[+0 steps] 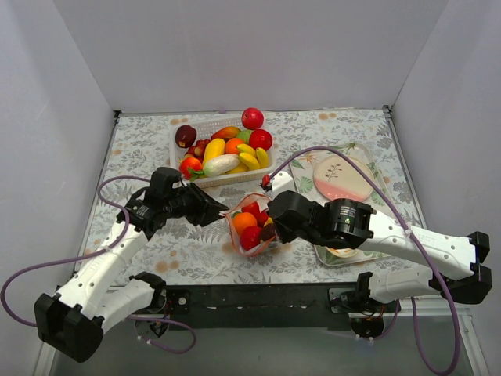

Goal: Place the food in the zip-top bag and seal the zipper
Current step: Zip the zipper food storage bag at the center of the board.

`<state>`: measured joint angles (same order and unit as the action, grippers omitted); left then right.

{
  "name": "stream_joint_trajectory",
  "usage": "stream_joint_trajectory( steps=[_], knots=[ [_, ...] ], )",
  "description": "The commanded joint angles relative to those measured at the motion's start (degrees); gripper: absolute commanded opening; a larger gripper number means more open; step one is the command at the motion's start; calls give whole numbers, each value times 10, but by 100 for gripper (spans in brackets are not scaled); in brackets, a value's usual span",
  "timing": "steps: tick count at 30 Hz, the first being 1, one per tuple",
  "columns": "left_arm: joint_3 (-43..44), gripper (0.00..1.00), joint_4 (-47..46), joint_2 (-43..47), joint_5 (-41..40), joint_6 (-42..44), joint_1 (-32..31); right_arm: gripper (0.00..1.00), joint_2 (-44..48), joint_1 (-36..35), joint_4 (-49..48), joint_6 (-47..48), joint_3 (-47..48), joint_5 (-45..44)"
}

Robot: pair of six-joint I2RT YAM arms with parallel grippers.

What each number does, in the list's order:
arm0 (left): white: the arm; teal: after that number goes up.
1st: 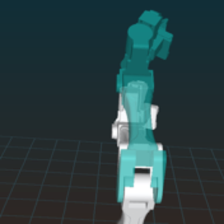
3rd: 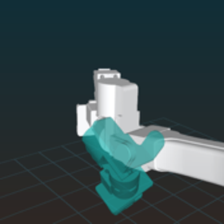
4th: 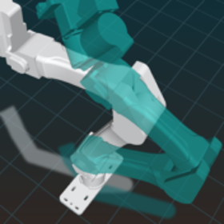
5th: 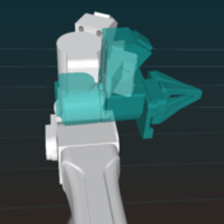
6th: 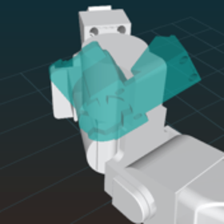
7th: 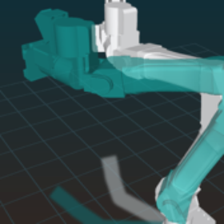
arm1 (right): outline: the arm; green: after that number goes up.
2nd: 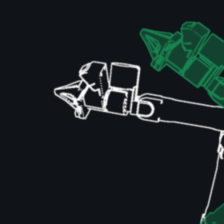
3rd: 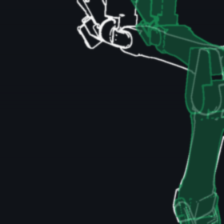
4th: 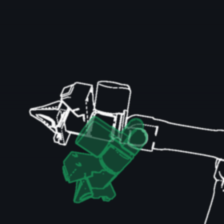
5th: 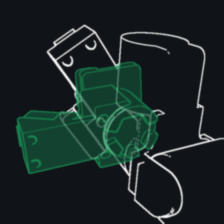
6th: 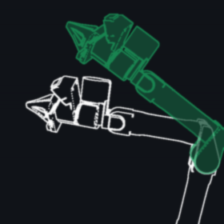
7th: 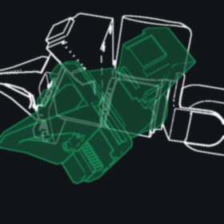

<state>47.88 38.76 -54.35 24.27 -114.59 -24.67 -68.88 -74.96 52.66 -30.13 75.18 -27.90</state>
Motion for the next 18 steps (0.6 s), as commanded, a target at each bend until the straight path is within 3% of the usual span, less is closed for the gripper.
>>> stream_joint_trajectory(
  steps=[1,4,7,9,10,13,18],
  knots=[
    [9,15,-30,1,0,-196,-4,1,9,3,3,-13,-1,-8],
    [4,0,-48,-13,1,-198,-4,1,23,3,2,-14,-14,-5],
    [6,0,-49,-30,-5,-199,-4,3,35,3,2,-9,-28,0],
    [3,0,-54,-32,-15,-207,-4,10,42,3,2,0,-36,0],
    [3,0,-59,-33,-18,-209,-4,20,47,2,1,5,-38,2],
    [10,0,-60,-43,-26,-211,-4,36,57,-2,-25,51,-31,19],
    [25,0,-53,-64,-34,-214,-4,51,27,-26,-76,161,24,45]
  ],
)
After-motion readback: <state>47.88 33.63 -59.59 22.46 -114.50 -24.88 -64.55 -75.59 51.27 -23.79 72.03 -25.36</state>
